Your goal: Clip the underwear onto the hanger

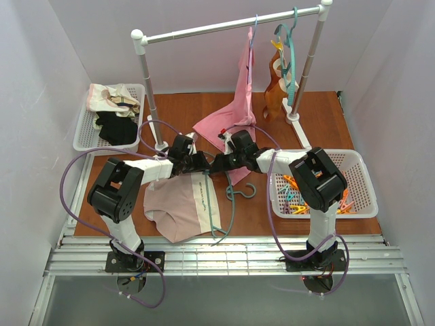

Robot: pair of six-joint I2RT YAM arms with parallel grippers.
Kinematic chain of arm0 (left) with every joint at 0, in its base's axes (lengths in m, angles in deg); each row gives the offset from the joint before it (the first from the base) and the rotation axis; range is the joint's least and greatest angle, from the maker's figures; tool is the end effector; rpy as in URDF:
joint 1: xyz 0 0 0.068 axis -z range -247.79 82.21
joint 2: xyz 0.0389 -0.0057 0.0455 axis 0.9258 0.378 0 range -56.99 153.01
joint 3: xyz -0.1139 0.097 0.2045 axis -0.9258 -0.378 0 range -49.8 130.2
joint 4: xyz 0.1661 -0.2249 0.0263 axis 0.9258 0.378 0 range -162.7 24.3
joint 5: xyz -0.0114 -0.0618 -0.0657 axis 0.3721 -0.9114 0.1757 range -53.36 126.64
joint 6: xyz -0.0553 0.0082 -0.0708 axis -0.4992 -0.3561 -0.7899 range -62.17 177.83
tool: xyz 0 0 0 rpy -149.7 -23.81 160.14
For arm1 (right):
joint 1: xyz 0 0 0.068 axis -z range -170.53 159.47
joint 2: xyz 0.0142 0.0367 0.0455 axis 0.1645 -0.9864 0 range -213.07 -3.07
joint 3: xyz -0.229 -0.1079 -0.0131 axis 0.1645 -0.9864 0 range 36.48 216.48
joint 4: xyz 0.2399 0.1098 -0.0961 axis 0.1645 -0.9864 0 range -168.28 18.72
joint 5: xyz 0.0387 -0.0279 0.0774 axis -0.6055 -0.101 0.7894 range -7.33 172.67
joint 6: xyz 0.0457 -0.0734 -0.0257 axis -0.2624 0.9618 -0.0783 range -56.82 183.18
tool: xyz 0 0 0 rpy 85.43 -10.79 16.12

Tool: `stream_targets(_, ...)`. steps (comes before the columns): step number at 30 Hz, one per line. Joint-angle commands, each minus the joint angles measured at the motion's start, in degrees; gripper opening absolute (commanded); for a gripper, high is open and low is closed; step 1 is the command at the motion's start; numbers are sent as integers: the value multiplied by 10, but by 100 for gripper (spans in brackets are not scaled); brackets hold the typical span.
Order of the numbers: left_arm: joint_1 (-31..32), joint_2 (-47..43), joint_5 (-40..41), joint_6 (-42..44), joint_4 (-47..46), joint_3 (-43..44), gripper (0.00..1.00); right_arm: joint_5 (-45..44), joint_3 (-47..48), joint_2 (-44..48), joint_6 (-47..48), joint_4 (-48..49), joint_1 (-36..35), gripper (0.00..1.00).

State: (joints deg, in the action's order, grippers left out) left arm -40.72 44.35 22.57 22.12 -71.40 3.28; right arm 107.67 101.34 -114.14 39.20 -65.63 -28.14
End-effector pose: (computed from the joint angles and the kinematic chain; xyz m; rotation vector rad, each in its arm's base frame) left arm 0.3368 -0.1942 0.0786 -0.0765 2.5596 -0.7603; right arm 0.3329 0.2995 0.0954 -0.5310 2.3682 1.0288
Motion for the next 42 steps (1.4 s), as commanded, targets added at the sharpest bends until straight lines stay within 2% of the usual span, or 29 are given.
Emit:
stream_targets(1,4,-32,-25,4,10,2,28,-35,12,-13,12,-25,-2,31)
stream_targets(3,4,-33,-22,5,12,3,29,-39,11,-11,13,-27,-1,40)
stream_targets(9,4,-38,-11,12,16,8,35,-50,3,1,17,-28,-2,55)
stream_targets(13,4,-50,2,20,31,21,46,-62,-10,23,22,-30,-1,61)
stream_targets(18,4,-71,8,35,38,24,58,-69,-28,54,30,-31,2,63)
stream_targets(21,4,-87,10,41,36,21,60,-69,-38,74,37,-35,2,63)
stream_targets(33,4,-192,35,49,43,-40,63,-27,-90,139,64,-32,-5,63)
stream_targets(42,3,-281,74,59,83,-106,64,-26,-149,208,91,-81,-36,63)
